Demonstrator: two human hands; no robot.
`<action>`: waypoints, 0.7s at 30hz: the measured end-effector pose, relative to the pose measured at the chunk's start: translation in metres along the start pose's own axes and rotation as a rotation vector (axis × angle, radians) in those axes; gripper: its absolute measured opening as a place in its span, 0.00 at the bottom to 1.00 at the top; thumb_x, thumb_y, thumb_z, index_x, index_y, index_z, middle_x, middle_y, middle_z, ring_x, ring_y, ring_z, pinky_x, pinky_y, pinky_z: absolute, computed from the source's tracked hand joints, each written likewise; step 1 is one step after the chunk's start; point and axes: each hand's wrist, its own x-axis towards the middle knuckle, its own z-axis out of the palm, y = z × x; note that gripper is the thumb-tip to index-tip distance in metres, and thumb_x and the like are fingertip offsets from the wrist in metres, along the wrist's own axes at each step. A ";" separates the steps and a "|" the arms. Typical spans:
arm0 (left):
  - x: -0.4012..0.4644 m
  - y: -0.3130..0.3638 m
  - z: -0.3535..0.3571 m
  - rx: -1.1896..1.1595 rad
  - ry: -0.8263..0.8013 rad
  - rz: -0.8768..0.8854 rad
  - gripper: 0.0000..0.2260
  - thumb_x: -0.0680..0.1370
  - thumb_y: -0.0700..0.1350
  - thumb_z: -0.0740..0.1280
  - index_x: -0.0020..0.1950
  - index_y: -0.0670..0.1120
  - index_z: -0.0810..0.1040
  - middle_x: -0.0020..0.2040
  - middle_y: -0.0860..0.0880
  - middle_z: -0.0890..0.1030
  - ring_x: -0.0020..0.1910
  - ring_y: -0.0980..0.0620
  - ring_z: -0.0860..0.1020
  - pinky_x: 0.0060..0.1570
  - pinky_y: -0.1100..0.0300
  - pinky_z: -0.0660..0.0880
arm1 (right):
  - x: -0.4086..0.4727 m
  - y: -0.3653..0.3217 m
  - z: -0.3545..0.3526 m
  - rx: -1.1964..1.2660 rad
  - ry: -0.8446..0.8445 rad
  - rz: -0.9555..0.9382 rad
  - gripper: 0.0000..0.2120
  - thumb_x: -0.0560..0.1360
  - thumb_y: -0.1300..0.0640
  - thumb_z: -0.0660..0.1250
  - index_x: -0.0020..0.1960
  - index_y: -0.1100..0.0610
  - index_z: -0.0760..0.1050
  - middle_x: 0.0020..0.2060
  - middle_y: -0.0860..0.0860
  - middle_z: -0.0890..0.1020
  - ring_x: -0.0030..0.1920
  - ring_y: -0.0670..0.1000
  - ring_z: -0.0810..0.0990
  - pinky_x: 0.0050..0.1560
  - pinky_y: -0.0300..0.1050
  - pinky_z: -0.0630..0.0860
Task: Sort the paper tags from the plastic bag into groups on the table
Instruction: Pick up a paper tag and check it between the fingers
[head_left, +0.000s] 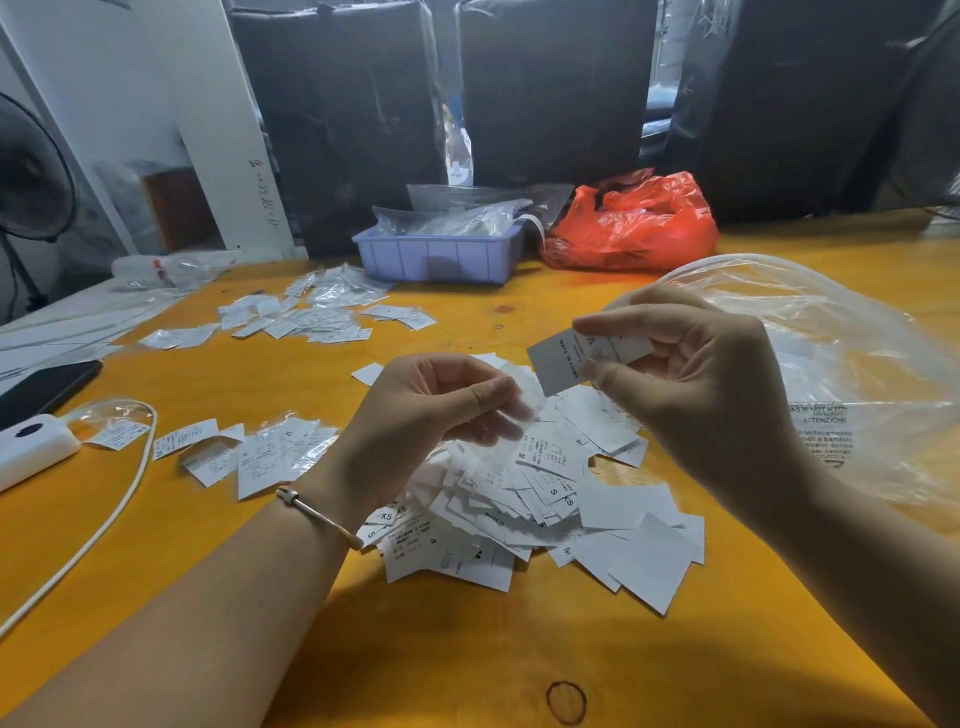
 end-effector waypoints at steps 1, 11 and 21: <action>0.000 0.000 0.000 0.000 0.004 -0.003 0.07 0.75 0.47 0.71 0.46 0.45 0.86 0.44 0.43 0.86 0.41 0.48 0.85 0.39 0.63 0.79 | 0.000 0.000 0.000 0.000 -0.004 0.008 0.17 0.69 0.71 0.73 0.52 0.53 0.80 0.43 0.46 0.80 0.45 0.46 0.82 0.44 0.44 0.82; 0.000 0.001 0.001 0.017 -0.004 -0.017 0.10 0.73 0.49 0.70 0.46 0.44 0.86 0.45 0.43 0.87 0.42 0.46 0.85 0.39 0.62 0.80 | -0.001 0.000 0.002 0.021 0.004 0.019 0.16 0.71 0.68 0.73 0.55 0.54 0.79 0.47 0.50 0.80 0.48 0.50 0.83 0.46 0.46 0.83; -0.001 0.001 0.002 0.032 -0.015 -0.007 0.08 0.73 0.48 0.72 0.46 0.44 0.86 0.44 0.42 0.86 0.42 0.46 0.85 0.40 0.61 0.81 | -0.001 0.004 0.003 0.022 -0.030 -0.049 0.17 0.72 0.67 0.71 0.60 0.58 0.78 0.48 0.47 0.78 0.50 0.50 0.82 0.49 0.47 0.82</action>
